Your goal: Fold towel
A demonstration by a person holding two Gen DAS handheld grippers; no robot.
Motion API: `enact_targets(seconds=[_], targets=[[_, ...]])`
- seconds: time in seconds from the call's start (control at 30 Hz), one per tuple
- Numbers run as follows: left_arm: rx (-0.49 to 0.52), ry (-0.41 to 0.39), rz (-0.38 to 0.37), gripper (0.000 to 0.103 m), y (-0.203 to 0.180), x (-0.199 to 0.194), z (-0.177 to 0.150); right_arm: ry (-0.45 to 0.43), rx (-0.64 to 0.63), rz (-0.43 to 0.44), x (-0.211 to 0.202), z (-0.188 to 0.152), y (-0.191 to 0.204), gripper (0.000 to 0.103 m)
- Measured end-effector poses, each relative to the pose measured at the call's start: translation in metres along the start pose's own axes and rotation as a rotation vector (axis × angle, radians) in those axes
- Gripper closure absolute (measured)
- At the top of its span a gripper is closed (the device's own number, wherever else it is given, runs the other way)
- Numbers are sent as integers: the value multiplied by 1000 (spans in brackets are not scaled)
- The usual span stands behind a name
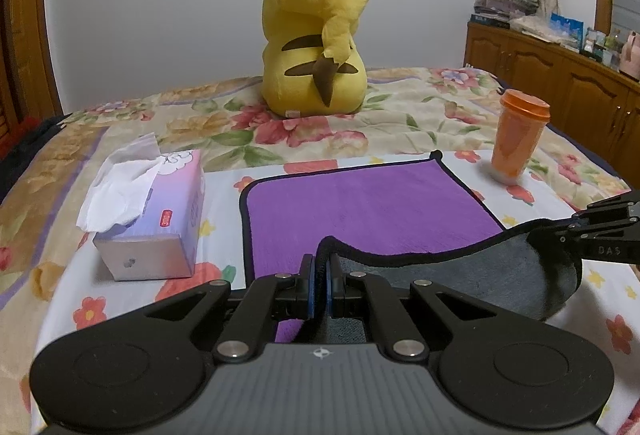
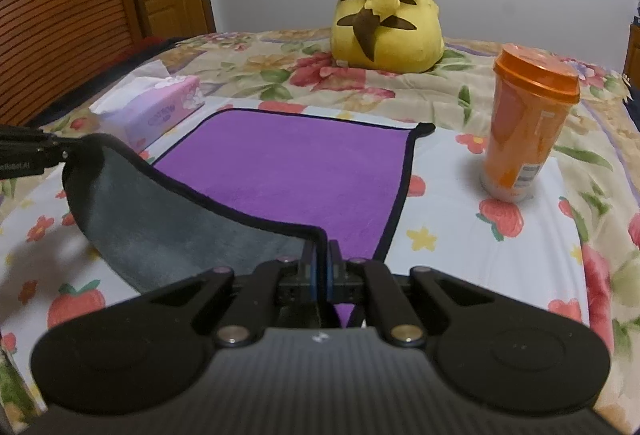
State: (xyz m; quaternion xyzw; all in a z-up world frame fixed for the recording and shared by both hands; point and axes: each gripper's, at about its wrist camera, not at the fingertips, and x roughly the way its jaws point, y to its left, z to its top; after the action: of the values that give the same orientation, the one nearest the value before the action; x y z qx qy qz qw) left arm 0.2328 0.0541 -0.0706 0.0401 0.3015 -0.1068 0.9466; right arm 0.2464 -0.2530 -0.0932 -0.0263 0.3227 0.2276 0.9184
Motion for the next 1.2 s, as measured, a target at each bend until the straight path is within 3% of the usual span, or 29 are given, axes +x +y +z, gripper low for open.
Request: enact_targets(seconds=[0.8,1.2], targets=[[6,-25,27,95,14,44,29,-63,-89,-28,38,40,-12,98],[26,-53,81,95,21,68,50,-117,-126,-50,52,65,-17,98]])
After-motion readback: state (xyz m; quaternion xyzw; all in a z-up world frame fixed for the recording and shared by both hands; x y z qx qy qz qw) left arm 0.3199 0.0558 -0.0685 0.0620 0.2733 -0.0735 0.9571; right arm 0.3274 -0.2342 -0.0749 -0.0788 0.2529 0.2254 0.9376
